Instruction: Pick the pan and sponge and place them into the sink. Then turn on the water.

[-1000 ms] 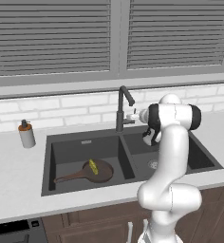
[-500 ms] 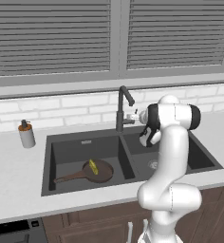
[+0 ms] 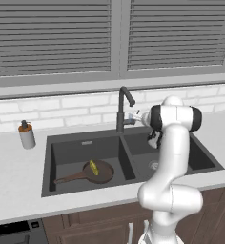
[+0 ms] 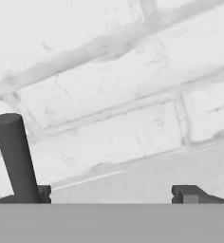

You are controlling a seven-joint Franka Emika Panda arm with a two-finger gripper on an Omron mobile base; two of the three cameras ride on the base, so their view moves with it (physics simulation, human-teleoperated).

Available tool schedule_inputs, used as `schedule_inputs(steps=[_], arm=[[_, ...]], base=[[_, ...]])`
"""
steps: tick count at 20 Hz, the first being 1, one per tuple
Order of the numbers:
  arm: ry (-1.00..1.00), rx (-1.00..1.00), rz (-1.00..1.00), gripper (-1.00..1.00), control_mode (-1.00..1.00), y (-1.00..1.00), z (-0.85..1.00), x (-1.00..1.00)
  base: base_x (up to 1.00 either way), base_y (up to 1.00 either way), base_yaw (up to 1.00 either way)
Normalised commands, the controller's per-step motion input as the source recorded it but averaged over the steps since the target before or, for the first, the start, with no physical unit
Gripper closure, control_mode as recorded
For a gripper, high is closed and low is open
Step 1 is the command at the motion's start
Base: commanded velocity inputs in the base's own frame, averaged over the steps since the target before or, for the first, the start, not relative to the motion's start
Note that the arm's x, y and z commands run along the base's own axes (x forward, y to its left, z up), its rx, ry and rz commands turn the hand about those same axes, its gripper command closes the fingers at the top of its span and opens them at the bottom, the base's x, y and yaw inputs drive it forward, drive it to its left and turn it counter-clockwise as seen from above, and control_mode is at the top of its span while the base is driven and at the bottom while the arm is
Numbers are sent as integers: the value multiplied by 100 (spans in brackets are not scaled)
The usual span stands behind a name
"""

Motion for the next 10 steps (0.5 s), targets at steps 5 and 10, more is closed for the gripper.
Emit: schedule_inputs(steps=[5, 10], arm=[[-1, 25, 13, -100, -100, -100, -36, 13], [-7, 23, 13, -100, -100, -100, -34, 0]], base=[[0, 0, 0], [0, 0, 0]])
